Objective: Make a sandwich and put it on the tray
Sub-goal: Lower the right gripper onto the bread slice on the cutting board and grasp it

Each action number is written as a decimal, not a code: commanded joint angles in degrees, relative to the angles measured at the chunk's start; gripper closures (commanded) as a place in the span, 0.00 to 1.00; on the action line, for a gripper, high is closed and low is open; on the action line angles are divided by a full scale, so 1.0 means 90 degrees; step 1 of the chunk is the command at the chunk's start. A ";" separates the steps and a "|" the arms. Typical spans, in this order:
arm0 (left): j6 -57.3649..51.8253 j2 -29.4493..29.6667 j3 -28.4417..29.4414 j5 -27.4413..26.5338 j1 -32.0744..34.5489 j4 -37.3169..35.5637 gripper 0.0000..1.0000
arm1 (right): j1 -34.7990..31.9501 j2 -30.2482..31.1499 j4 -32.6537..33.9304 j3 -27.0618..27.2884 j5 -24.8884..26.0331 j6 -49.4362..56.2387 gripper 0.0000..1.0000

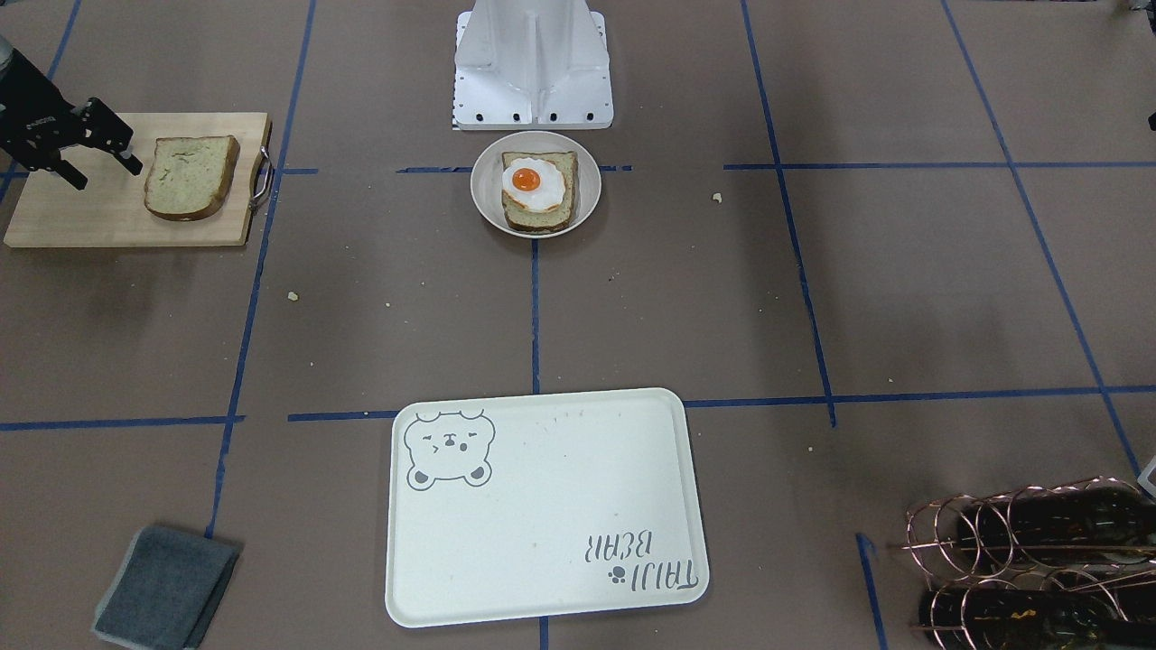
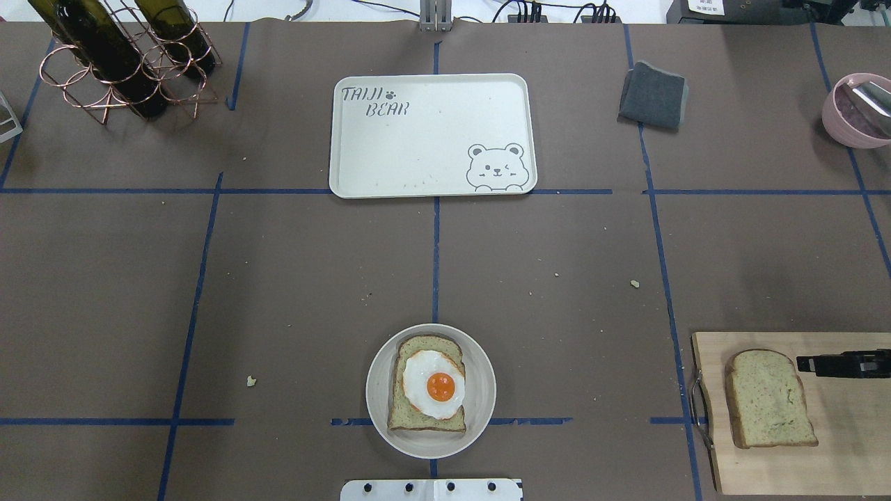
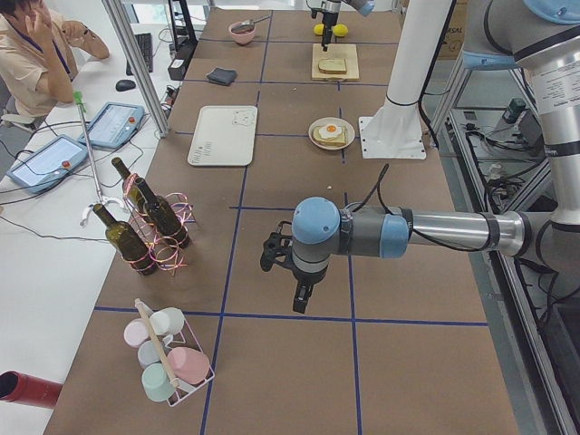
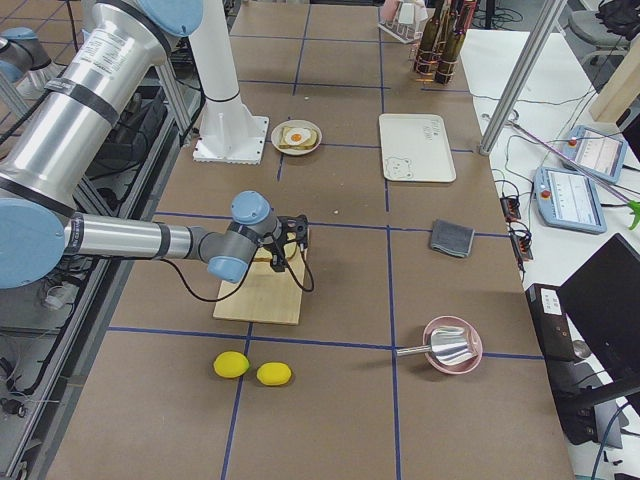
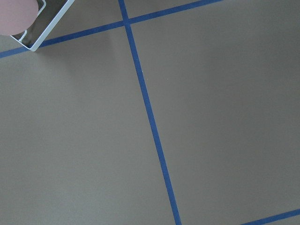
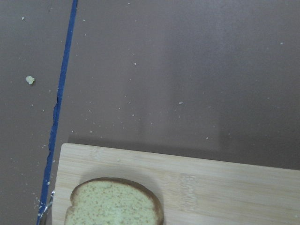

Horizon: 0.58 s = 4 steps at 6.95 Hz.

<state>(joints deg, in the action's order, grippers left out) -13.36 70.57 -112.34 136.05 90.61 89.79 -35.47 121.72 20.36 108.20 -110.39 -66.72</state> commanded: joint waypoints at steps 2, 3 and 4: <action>0.0000 0.0001 -0.0008 0.0000 0.0000 0.0062 0.00 | 0.0377 -0.0038 -0.1226 -0.0771 0.0293 -0.0262 0.25; 0.0000 0.0001 -0.0008 0.0000 0.0000 0.0062 0.00 | 0.0483 -0.0106 -0.1227 -0.0772 0.0293 -0.0301 0.30; 0.0000 0.0001 -0.0008 0.0000 0.0000 0.0062 0.00 | 0.0571 -0.0107 -0.1227 -0.0762 0.0293 -0.0301 0.30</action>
<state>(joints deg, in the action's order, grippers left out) -13.36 70.58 -112.40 136.05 90.61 90.31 -31.29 121.00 9.72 101.52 -107.78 -69.25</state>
